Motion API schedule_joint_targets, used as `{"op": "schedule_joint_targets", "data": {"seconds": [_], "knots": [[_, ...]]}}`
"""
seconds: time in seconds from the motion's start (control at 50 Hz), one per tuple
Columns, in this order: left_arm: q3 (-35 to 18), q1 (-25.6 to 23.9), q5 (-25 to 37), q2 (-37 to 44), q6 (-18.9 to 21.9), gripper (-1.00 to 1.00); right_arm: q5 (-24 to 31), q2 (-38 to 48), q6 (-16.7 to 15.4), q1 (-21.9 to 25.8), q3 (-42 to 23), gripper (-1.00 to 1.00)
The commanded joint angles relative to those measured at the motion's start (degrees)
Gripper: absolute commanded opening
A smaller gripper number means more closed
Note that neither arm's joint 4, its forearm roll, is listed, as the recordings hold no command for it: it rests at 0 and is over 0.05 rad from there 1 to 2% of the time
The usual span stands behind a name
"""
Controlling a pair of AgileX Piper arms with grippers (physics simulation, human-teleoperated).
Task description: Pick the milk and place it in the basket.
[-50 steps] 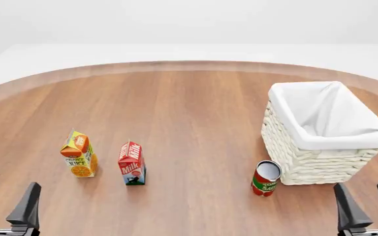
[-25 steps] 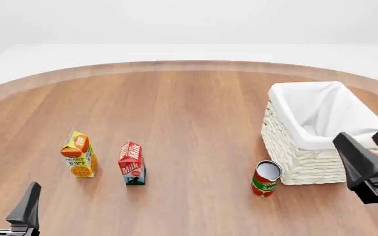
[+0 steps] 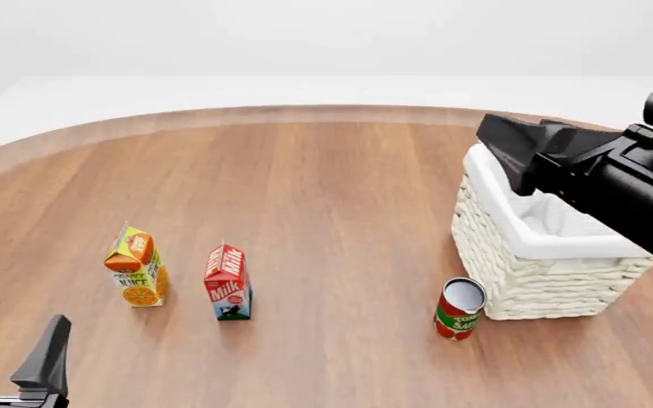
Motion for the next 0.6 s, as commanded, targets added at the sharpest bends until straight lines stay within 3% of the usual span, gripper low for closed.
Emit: {"op": "schedule_joint_targets", "data": {"seconds": [0.02, 0.2, 0.46, 0.6], "knots": [[0.0, 0.0, 0.0, 0.0, 0.0, 1.0, 1.9, 11.9, 4.5, 1.7, -8.1, 1.0], [0.0, 0.0, 0.0, 0.0, 0.0, 1.0, 3.3, 17.0, 4.7, 2.7, -12.1, 1.0], [0.0, 0.0, 0.0, 0.0, 0.0, 1.0, 8.7, 24.7, 11.6, 4.3, -15.0, 1.0], [0.0, 0.0, 0.0, 0.0, 0.0, 1.0, 9.1, 27.6, 13.1, 5.7, -15.3, 1.0]]}}
